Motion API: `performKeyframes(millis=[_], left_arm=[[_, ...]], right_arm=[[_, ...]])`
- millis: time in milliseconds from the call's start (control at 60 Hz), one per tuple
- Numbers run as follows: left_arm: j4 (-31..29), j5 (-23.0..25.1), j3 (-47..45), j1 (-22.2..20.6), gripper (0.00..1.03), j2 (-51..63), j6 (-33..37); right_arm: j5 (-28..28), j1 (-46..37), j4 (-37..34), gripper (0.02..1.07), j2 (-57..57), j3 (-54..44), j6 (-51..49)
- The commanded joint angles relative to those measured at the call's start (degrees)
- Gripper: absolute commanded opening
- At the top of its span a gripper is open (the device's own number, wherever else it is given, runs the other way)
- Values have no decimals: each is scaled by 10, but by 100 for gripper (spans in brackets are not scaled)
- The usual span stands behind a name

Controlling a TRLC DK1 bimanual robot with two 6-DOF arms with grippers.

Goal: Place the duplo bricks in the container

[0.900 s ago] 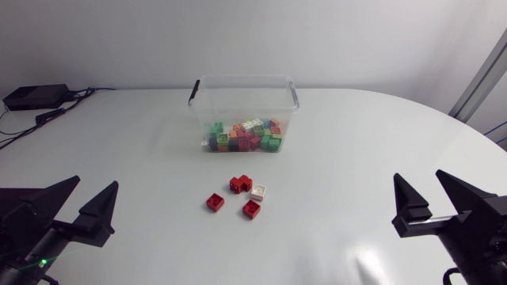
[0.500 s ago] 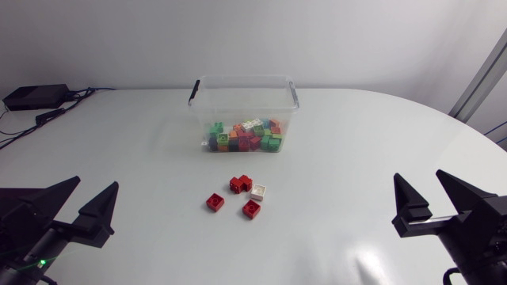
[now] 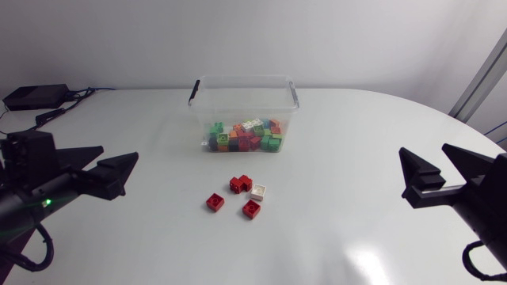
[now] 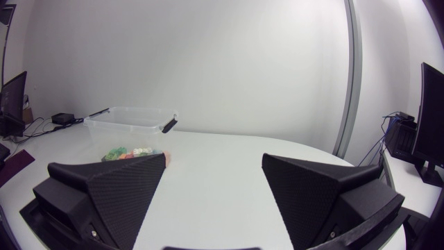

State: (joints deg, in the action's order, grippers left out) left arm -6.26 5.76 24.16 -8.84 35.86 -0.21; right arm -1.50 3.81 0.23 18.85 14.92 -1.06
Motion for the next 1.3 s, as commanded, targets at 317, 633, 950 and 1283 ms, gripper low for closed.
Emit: performKeyframes(millis=[317, 633, 950, 1283], left_arm=[[-219, -70, 273, -130, 98, 447, 90], [-261, -69, 374, -210, 96, 631, 90], [-282, -69, 415, -222, 86, 699, 91], [-287, -69, 438, -232, 72, 735, 88]], right_arm=[[-4, 9, -117, 102, 248, 158, -62], [-17, 35, -215, 102, 364, 232, -191], [-41, 68, -216, 96, 450, 253, -225], [-28, 100, -199, 96, 481, 259, -225]])
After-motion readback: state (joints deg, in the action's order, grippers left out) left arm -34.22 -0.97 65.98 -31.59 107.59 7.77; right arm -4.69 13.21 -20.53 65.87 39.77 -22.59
